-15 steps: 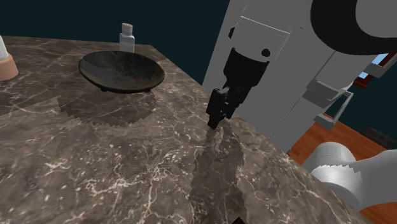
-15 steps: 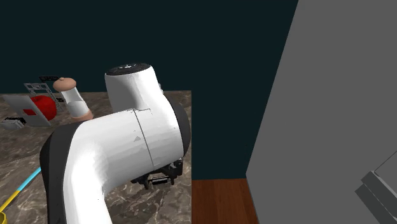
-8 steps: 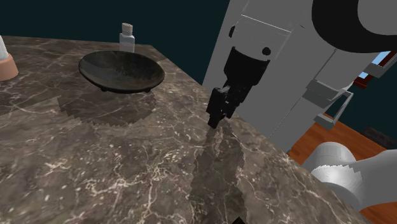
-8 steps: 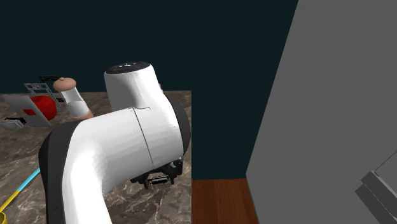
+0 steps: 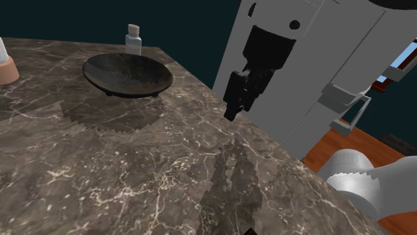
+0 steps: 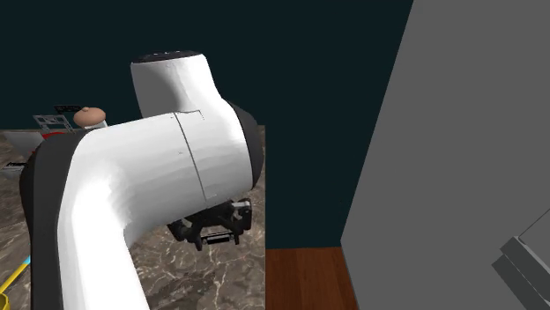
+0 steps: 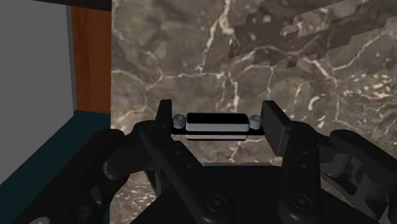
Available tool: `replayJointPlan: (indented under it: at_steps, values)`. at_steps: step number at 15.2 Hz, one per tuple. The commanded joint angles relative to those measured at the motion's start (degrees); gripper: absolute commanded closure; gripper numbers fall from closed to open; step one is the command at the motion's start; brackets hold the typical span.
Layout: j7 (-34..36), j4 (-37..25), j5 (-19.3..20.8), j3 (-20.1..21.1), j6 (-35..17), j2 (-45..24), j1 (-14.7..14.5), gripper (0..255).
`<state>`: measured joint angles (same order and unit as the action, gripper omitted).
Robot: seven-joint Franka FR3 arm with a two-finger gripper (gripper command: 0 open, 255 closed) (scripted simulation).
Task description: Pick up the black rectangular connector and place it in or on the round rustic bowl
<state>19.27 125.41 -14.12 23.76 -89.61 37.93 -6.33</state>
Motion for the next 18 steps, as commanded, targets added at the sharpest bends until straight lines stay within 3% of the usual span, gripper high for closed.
replayJointPlan:
  at_steps: [1, 14, 18]
  values:
    - [0.11, -1.74, 0.24, -0.24, 1.46, -0.31, 0.12, 255]
    - [1.11, -14.32, 1.72, -1.14, 10.46, -3.97, 1.09, 255]
    - [3.48, -21.47, 3.64, 2.24, 8.35, -13.20, 2.80, 255]
